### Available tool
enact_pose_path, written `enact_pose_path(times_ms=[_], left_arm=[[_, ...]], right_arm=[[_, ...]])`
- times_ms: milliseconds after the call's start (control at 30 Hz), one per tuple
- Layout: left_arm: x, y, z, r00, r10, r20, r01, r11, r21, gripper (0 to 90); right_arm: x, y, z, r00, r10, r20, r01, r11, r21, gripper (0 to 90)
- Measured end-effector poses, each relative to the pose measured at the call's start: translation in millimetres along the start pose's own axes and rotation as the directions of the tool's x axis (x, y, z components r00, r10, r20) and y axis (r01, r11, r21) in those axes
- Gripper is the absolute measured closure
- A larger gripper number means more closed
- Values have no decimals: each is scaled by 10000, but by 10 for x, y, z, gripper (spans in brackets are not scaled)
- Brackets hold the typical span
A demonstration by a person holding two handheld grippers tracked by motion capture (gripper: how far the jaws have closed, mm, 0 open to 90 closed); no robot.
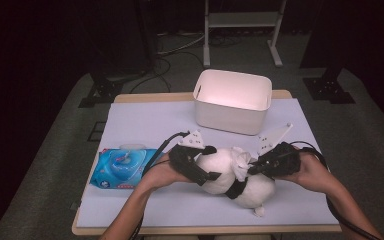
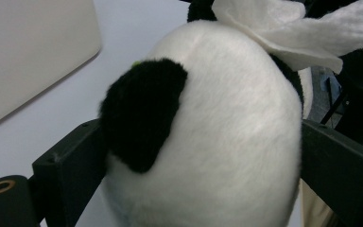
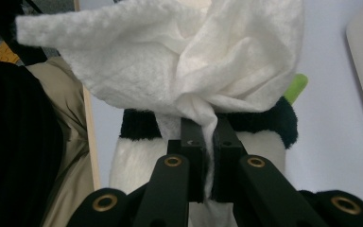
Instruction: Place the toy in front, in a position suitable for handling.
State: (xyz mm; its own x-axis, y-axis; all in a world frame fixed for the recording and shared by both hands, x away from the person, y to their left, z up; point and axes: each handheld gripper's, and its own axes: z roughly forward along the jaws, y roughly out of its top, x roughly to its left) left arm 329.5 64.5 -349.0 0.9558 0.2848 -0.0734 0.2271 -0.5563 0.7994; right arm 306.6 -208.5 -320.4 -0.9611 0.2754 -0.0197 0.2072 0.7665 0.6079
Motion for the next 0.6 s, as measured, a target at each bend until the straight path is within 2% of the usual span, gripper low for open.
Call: enact_pose_path(times_ms=[300,333,400,433,600], left_arm=[[23,-55,-10,9995,-181,261,182,9998,-33,59],[16,-57,-3,9994,-105,321,107,9999,-53,118],[2,-47,-7,9995,51,318,-45,9998,-178,175],[-31,-24,-16,9992,278,274,-271,9993,-264,199],[-61,28,-37,9985,512,216,-509,9986,-141,233]], right_arm=[[-2,-80,-51,9999,102,15,-101,9999,-100,856],[-2,-97,-59,9999,136,-1,-136,9999,-74,856],[0,-101,-61,9998,175,-8,-176,9998,-79,856],[1,-97,-78,9998,198,34,-198,9998,-48,855],[-7,-53,-123,9997,256,10,-256,9995,-198,856]])
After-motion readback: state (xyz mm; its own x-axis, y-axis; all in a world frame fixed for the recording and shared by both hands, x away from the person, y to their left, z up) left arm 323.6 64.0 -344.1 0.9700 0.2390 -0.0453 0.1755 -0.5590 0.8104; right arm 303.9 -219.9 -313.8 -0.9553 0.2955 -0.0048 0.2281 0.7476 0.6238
